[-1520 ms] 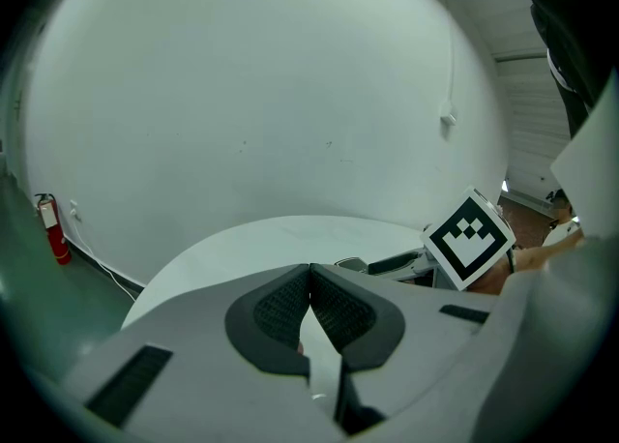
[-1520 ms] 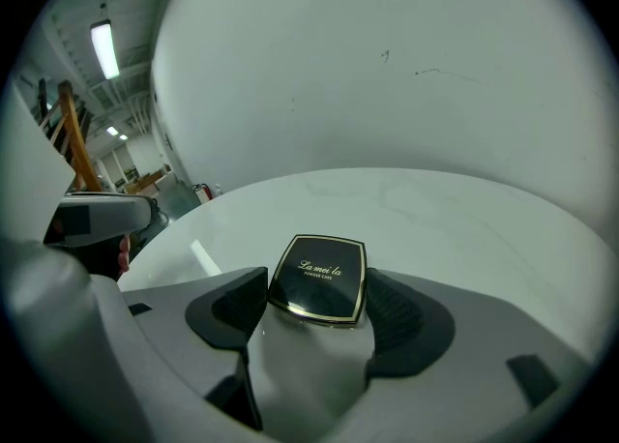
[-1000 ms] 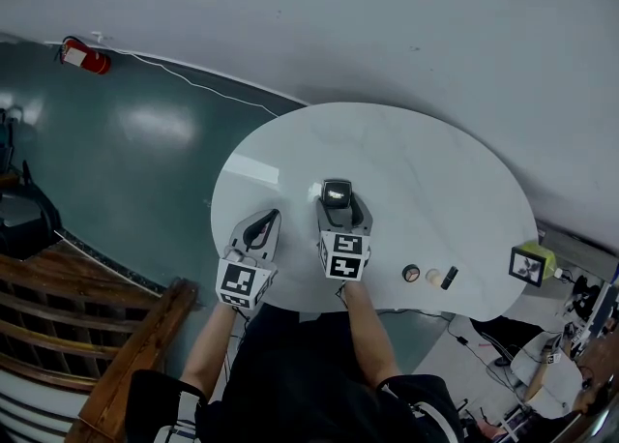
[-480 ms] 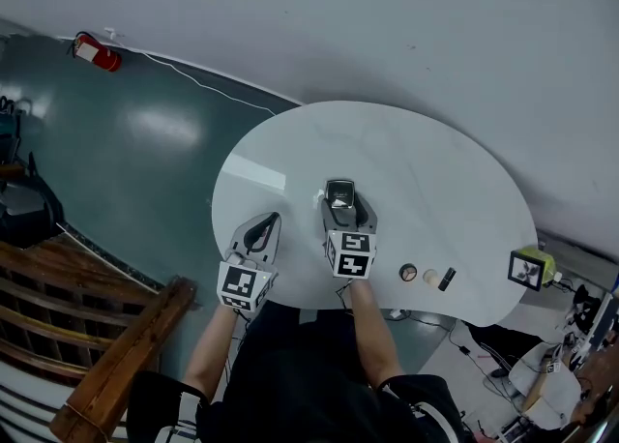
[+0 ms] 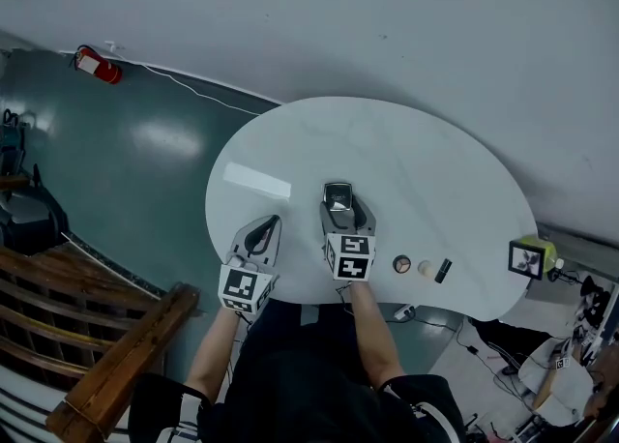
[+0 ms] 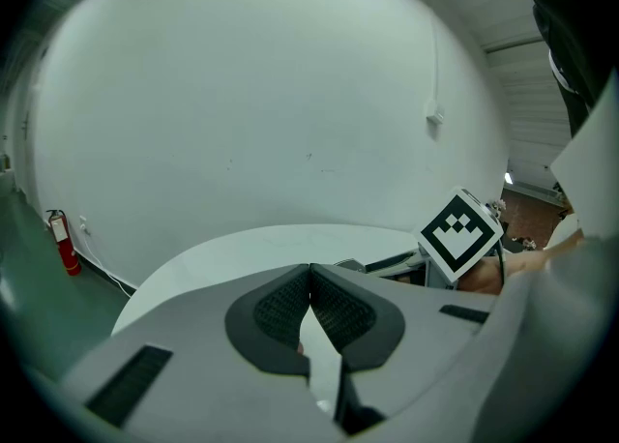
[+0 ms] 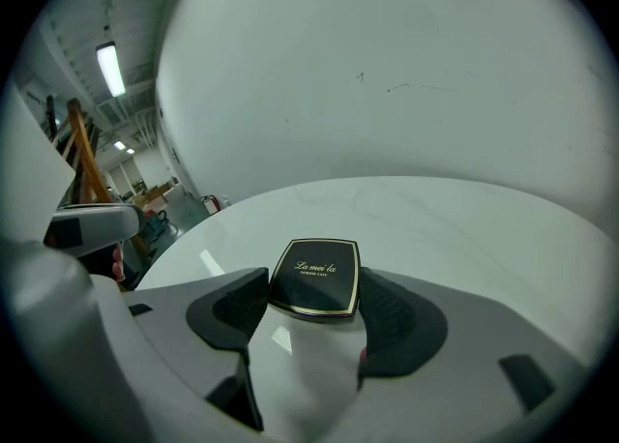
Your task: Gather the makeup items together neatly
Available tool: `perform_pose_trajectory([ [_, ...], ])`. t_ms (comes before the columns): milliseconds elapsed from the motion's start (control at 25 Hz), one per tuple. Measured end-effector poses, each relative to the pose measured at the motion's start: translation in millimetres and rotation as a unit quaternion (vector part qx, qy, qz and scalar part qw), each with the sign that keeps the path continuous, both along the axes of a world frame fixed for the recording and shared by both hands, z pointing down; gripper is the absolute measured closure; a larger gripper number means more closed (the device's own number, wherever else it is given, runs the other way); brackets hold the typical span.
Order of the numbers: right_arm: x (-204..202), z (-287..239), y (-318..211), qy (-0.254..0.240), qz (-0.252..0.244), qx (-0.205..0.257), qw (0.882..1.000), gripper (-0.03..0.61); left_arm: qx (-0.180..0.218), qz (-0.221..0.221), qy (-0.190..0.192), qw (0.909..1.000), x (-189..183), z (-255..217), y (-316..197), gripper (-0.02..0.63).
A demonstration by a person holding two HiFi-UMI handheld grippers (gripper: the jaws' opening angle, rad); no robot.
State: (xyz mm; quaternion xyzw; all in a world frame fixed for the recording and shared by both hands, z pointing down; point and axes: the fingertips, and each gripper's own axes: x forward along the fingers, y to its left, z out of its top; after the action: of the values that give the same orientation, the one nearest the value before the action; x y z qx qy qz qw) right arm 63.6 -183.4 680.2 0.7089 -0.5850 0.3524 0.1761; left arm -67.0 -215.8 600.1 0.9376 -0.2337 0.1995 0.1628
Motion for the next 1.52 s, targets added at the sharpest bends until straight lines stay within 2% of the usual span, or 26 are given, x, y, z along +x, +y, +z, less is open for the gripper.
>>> perform_pose_trajectory([
  [400, 44.6, -45.5, 63.6, 0.024, 0.045, 0.035, 0.998, 0.278, 0.02, 0.04, 0.011, 0.9989, 37.9, -24.7, 49.3, 0.597],
  [680, 89.5, -77.9, 136.5, 0.047, 0.084, 0.052, 0.994, 0.278, 0.032, 0.081, 0.022, 0.9959, 79.8, -43.8, 105.8, 0.597],
  [1040, 146.3, -103.5, 243.8, 0.07, 0.138, 0.062, 0.986, 0.278, 0.036, 0.147, 0.039, 0.9877, 140.2, -52.5, 197.7, 0.597],
  [1520, 213.4, -94.1, 372.6, 0.08, 0.2, 0.043, 0.976, 0.278, 0.029, 0.193, 0.039, 0.98, 202.5, -50.2, 288.8, 0.597],
])
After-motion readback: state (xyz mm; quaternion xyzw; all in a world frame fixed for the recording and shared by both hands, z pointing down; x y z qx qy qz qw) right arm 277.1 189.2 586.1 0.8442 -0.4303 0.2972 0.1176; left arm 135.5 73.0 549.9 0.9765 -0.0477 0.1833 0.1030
